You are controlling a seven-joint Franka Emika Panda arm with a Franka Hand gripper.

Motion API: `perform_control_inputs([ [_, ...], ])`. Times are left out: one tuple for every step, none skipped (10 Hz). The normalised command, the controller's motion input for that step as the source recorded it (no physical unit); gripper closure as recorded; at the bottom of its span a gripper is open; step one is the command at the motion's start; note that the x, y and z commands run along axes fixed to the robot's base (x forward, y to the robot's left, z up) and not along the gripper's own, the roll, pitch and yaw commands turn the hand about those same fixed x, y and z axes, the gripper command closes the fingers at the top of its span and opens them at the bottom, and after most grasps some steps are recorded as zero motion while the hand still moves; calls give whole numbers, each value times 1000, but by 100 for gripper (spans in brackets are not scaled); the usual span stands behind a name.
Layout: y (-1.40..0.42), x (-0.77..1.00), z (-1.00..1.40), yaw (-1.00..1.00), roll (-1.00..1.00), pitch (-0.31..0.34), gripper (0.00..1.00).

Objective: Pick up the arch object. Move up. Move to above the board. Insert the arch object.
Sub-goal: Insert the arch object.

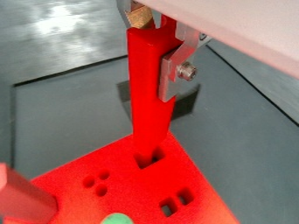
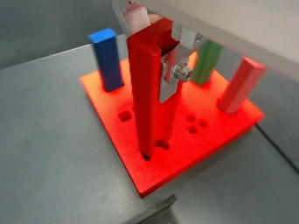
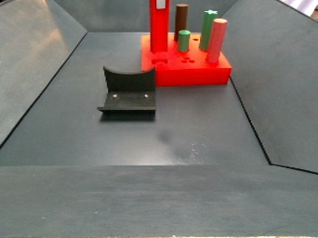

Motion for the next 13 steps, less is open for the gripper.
perform_control_inputs([
  [0,0,-223,-991,-21,-164,100],
  [51,-11,-214,-860,-13,-131,100],
  [63,-157,-126,-583,0,-11,100],
  [49,-209,-131,-471,0,0,100],
  [0,-171,-169,-386,0,0,100],
  [0,-131,-146,-391,0,0,100],
  [0,0,-109,-31,0,0,100],
  [0,54,-149,51,0,0,100],
  [9,100,-169,94,-14,0,100],
  [0,114,-169,134,-3,0,100],
  [-34,100,-137,174,0,0,100],
  [-37,146,-120,131,-20,0,100],
  [-83,166,-77,17,-44,0,100],
])
